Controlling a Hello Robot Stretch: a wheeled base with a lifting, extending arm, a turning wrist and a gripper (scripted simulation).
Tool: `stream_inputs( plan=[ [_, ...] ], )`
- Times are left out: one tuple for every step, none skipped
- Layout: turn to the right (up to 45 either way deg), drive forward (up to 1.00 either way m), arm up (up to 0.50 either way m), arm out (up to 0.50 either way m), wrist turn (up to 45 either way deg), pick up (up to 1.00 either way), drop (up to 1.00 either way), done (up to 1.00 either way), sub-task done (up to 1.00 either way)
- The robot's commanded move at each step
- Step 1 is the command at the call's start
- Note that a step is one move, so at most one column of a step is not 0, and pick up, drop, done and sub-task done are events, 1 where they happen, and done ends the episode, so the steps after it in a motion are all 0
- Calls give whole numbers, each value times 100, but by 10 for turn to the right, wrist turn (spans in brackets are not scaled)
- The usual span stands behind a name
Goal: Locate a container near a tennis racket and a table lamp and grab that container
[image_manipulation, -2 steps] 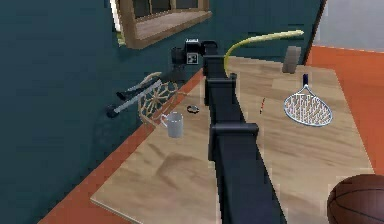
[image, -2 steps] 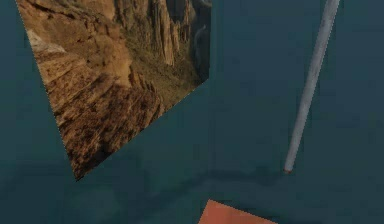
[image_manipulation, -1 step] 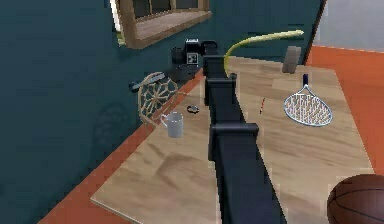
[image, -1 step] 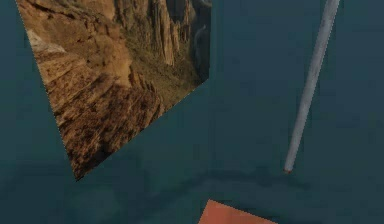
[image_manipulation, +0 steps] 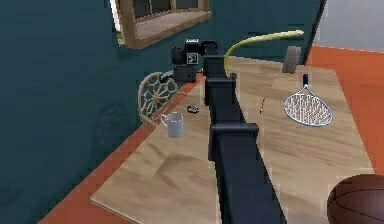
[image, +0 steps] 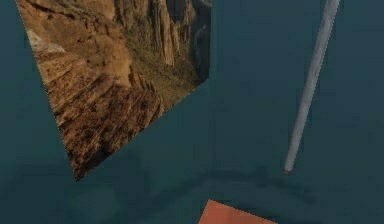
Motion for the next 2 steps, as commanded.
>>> stream_inputs(
  plan=[
    [0, 0, -30, 0, 0, 0, 0, 0, 0],
    [0, 0, 0, 0, 0, 100, 0, 0, 0]
  ],
)
